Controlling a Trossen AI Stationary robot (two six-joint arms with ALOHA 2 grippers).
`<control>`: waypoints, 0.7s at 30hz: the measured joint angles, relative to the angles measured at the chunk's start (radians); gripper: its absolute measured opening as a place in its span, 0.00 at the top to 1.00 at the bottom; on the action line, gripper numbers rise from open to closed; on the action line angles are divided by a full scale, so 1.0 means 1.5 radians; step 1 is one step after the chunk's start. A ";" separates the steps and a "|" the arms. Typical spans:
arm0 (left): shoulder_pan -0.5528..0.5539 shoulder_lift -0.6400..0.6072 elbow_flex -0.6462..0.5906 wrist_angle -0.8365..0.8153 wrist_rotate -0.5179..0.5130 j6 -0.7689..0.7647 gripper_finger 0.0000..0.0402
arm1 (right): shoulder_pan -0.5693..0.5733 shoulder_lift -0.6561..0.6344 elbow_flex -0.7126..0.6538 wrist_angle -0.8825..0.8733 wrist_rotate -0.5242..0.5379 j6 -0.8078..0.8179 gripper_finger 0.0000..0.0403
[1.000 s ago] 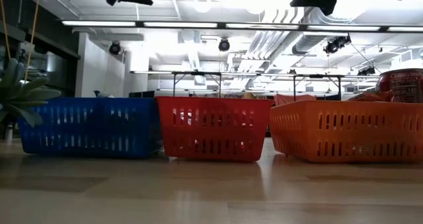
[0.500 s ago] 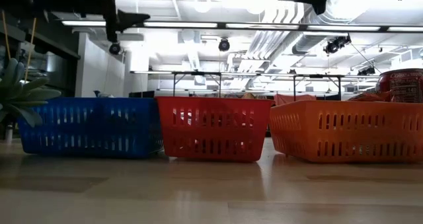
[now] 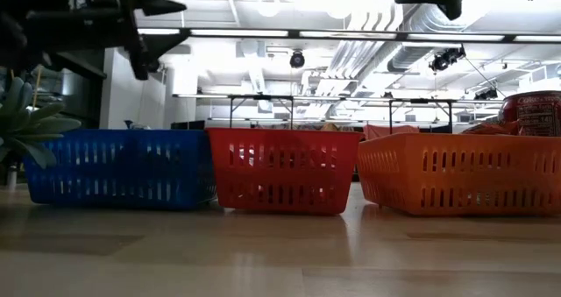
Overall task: Sort candy
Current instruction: Return to Home Position
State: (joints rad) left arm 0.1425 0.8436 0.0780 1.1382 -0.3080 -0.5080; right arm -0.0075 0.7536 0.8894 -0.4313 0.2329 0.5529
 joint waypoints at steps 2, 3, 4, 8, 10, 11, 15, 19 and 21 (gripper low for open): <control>0.000 -0.011 -0.021 0.019 -0.009 -0.010 0.42 | 0.010 -0.014 0.000 -0.024 -0.003 -0.002 0.39; 0.000 -0.016 -0.027 0.021 -0.011 -0.010 0.42 | 0.015 -0.020 0.000 -0.030 -0.003 -0.006 0.39; 0.000 -0.023 -0.033 0.020 -0.014 -0.009 0.43 | 0.021 -0.026 0.000 -0.034 -0.004 -0.013 0.39; 0.000 -0.043 -0.042 0.001 -0.028 0.001 0.45 | 0.047 -0.051 0.000 -0.052 -0.016 -0.038 0.39; 0.000 -0.056 -0.042 -0.025 -0.027 0.014 0.47 | 0.060 -0.063 0.000 -0.060 -0.027 -0.041 0.39; 0.000 -0.062 -0.042 -0.037 -0.027 0.014 0.47 | 0.066 -0.069 0.000 -0.067 -0.032 -0.041 0.39; 0.000 -0.099 -0.042 -0.108 -0.027 0.008 0.50 | 0.096 -0.092 0.000 -0.084 -0.033 -0.032 0.39; 0.004 -0.150 -0.042 -0.170 -0.028 0.021 0.52 | 0.117 -0.111 0.000 -0.084 -0.020 -0.015 0.39; 0.006 -0.181 -0.042 -0.200 -0.028 0.038 0.54 | 0.122 -0.117 0.000 -0.084 -0.003 -0.006 0.39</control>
State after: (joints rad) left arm 0.1519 0.5721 0.0154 0.8382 -0.3496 -0.4510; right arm 0.1758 0.5783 0.8894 -0.5576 0.2291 0.5439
